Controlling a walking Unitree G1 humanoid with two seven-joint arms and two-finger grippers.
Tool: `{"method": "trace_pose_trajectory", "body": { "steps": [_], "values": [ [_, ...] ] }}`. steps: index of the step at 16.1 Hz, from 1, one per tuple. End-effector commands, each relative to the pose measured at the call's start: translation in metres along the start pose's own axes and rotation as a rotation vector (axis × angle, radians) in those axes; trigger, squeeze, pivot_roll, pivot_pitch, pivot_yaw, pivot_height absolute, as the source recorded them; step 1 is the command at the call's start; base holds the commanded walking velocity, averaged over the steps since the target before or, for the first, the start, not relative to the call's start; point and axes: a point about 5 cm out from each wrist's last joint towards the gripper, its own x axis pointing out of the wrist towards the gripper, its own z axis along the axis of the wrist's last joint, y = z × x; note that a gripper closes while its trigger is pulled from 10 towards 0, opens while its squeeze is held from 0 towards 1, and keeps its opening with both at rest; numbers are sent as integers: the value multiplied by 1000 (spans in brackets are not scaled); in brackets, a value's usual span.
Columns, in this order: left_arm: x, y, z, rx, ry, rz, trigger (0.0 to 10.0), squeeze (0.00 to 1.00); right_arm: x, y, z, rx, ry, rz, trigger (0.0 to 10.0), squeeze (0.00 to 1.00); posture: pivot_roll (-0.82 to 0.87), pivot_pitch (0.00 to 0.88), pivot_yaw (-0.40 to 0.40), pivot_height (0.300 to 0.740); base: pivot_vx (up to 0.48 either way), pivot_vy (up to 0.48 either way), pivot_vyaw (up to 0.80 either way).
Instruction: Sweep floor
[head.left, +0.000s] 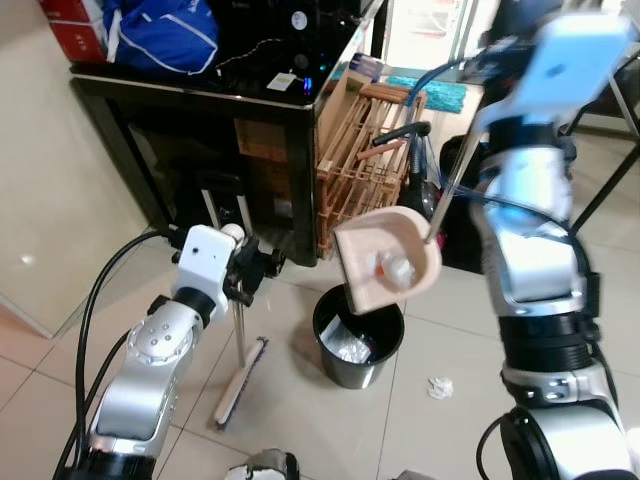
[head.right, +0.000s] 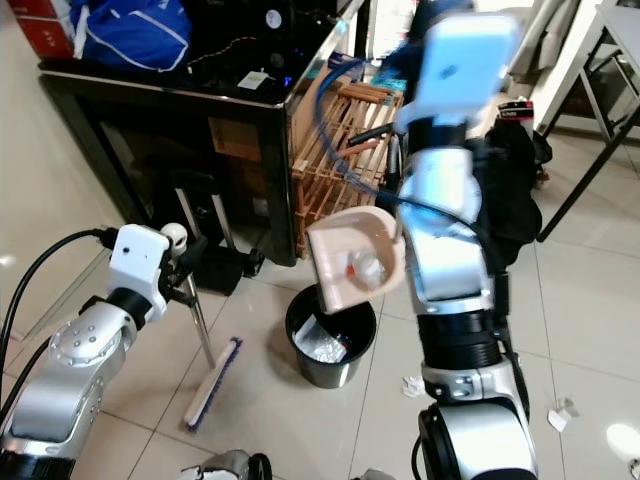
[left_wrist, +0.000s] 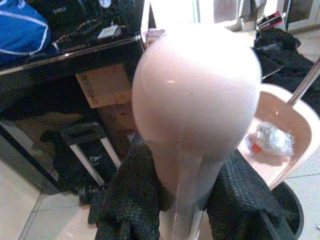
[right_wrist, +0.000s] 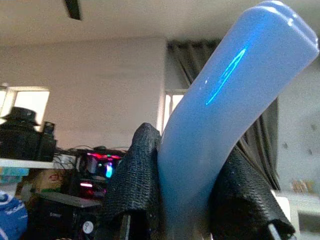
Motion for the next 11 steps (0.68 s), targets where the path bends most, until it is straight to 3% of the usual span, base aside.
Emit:
{"method": "trace_pose_trajectory", "body": {
  "steps": [1,9,11],
  "values": [
    [-3,4,7,35,-31,18,10000,0,1,5,10,-23,-97,29,10000,0,25,72,32,740,0,0,0],
    [-4,4,7,47,-27,8,10000,0,-8,37,9,-43,-176,112,10000,0,38,75,35,740,0,0,0],
    [-4,5,7,53,-26,6,10000,0,-8,40,12,-97,-202,154,10000,0,34,69,41,740,0,0,0]
  ]
}}
